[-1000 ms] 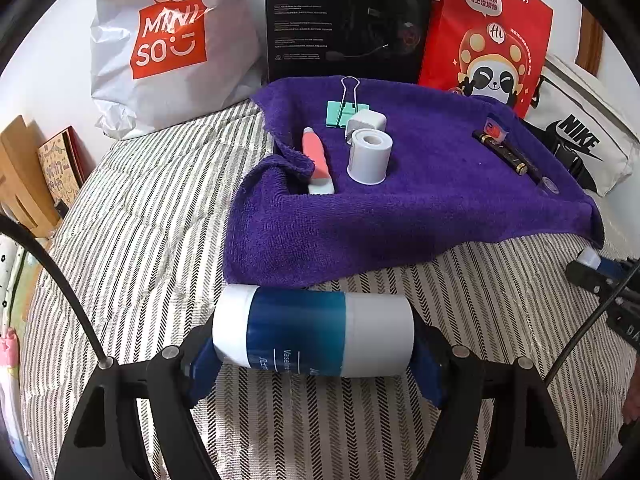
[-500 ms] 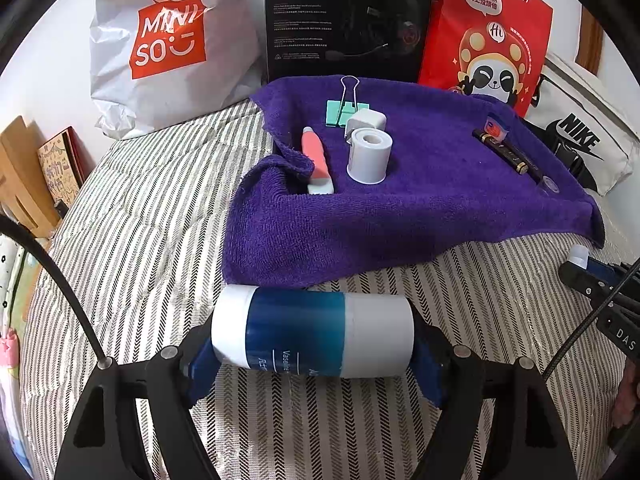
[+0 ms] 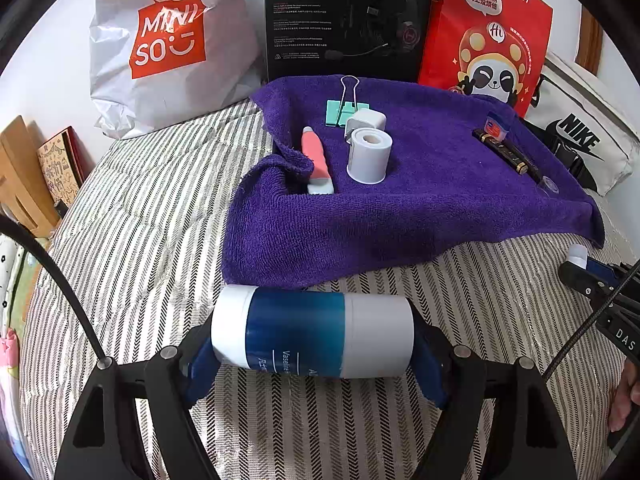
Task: Organize rigid objects
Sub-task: 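Carry the canister toward the towel while the right gripper carries the white cap there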
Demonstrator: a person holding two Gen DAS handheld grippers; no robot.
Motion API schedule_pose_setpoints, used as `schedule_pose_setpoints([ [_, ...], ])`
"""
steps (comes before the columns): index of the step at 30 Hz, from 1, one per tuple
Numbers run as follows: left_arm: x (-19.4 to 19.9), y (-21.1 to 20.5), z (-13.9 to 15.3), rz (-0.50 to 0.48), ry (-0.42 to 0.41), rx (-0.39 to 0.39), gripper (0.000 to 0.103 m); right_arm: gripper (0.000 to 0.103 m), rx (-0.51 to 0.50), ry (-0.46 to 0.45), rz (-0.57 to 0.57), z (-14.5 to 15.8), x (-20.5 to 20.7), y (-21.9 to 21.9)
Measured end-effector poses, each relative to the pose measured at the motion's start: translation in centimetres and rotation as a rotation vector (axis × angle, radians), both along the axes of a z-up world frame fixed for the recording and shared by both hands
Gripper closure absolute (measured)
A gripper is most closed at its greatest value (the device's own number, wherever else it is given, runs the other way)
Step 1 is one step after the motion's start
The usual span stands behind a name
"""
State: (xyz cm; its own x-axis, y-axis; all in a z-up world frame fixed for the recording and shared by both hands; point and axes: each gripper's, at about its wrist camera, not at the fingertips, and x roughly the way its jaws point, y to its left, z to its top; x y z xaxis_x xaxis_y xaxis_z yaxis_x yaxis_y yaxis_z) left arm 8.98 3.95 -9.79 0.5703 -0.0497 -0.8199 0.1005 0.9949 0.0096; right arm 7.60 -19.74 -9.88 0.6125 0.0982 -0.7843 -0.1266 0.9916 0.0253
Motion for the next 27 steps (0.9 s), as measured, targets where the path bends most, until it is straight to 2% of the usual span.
schedule_pose_setpoints([
  [16, 0.0, 0.0, 0.0, 0.002, -0.004, 0.004, 0.024, 0.074, 0.008, 0.0, -0.001, 0.0, 0.0, 0.0],
  [23, 0.0, 0.3, 0.3, -0.019, -0.005, -0.009, 0.028, 0.075, 0.057, -0.001, -0.003, 0.2, 0.0, -0.7],
  [27, 0.0, 0.7, 1.5, -0.02, -0.005, -0.088, 0.028, 0.075, 0.079, -0.007, -0.006, 0.4, -0.4, -1.0],
])
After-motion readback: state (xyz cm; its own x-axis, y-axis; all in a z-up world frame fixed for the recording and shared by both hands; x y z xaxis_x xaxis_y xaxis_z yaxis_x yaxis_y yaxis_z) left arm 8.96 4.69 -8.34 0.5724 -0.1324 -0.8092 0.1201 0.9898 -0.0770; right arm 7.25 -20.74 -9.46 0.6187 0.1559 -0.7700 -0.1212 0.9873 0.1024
